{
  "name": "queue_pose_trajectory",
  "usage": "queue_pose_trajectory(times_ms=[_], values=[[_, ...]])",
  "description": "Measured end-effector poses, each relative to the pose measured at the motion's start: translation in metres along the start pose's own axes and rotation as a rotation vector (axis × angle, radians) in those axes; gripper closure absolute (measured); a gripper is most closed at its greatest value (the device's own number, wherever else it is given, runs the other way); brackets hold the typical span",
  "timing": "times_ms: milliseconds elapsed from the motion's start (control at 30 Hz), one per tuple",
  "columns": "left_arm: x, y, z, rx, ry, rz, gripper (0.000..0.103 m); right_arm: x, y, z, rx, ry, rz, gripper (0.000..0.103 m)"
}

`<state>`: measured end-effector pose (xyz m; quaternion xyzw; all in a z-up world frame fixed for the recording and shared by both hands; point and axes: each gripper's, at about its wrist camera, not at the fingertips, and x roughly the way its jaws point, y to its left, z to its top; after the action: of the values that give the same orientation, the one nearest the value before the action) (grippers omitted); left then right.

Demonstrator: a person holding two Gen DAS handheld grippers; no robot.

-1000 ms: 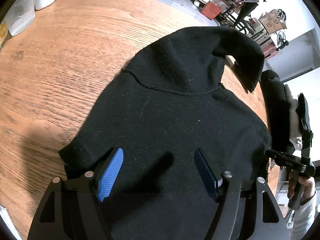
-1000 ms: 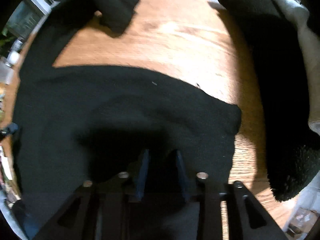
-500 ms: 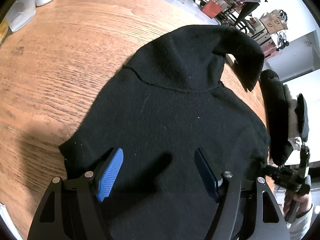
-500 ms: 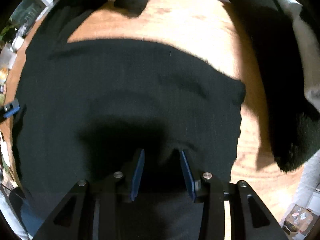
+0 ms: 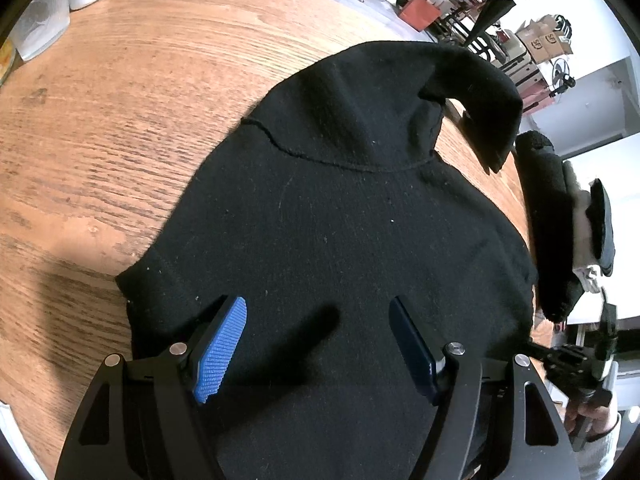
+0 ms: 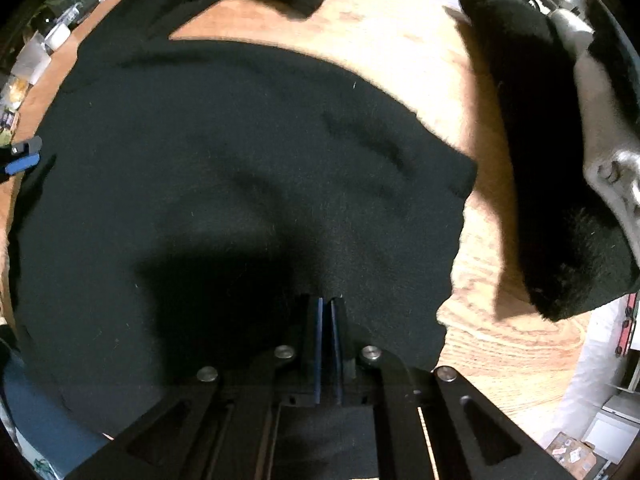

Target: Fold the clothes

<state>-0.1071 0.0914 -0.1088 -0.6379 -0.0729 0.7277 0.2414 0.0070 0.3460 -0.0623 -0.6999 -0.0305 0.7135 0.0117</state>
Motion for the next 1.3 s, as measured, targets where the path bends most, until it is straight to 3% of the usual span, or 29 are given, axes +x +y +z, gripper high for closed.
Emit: queue_pose_trajectory(times_ms=[133, 233, 333, 467, 500, 567, 600, 667, 1000, 1067, 1200, 1300], values=[[-0.002, -0.002, -0.002, 0.003, 0.006, -0.01, 0.029, 0.017, 0.007, -0.015, -0.024, 0.048, 0.006, 0.086], [-0.004, -0.004, -0.003, 0.01, 0.0, -0.016, 0.029, -0.003, -0.001, -0.021, 0.03, -0.013, 0.067, 0.07], [-0.003, -0.006, -0.002, 0.016, 0.001, -0.019, 0.029, -0.024, -0.01, -0.018, 0.09, -0.096, 0.067, 0.065], [0.003, -0.007, -0.004, 0.017, 0.017, -0.005, 0.029, -0.005, -0.047, 0.057, 0.238, -0.154, 0.052, 0.05], [0.004, -0.008, -0.005, 0.021, 0.018, -0.002, 0.029, 0.008, -0.056, 0.071, 0.285, -0.156, 0.043, 0.05], [0.005, -0.008, -0.007, 0.03, 0.02, 0.005, 0.029, 0.031, -0.075, 0.066, 0.317, -0.128, 0.018, 0.05], [0.005, -0.008, -0.008, 0.032, 0.021, 0.01, 0.029, 0.047, -0.083, 0.107, 0.308, -0.104, 0.015, 0.051], [0.006, -0.007, -0.009, 0.036, 0.022, 0.019, 0.029, 0.057, -0.084, 0.101, 0.288, -0.097, 0.012, 0.048], [0.012, -0.021, -0.012, 0.077, 0.022, 0.046, 0.029, 0.009, -0.132, 0.07, 0.341, -0.138, 0.076, 0.038], [0.012, -0.022, -0.013, 0.088, 0.024, 0.049, 0.029, -0.011, -0.127, 0.074, 0.381, -0.126, 0.107, 0.035], [0.012, -0.019, -0.011, 0.084, 0.029, 0.036, 0.029, -0.012, -0.121, 0.103, 0.452, -0.111, 0.16, 0.034], [0.011, -0.017, -0.009, 0.077, 0.032, 0.027, 0.029, -0.002, -0.141, 0.114, 0.503, -0.165, 0.194, 0.036]])
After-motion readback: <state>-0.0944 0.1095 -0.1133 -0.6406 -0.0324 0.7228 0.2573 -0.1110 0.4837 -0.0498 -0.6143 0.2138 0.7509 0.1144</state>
